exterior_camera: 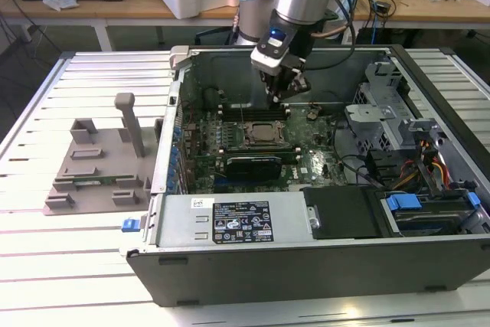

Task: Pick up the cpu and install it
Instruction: 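Install the first cpu locking lever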

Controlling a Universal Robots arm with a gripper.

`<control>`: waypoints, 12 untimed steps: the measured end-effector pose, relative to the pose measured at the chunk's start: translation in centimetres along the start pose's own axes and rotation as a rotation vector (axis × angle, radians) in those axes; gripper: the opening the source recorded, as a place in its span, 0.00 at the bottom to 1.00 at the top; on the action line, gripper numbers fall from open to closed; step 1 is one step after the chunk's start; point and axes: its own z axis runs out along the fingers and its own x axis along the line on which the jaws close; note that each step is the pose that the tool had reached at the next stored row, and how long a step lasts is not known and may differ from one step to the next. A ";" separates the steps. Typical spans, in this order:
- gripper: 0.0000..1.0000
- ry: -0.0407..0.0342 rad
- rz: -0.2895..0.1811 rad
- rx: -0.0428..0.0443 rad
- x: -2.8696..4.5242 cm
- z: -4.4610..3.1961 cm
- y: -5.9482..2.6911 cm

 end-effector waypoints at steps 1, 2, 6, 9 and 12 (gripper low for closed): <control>0.11 -0.0046 -0.041 0.0025 0.00 0.00 0.00; 0.11 -0.0088 -0.078 0.0048 0.00 0.00 0.00; 0.11 -0.0215 -0.191 0.0117 0.00 0.00 0.00; 0.11 -0.0278 -0.249 0.0152 0.00 0.00 0.00; 0.11 -0.0339 -0.308 0.0185 0.00 0.00 0.00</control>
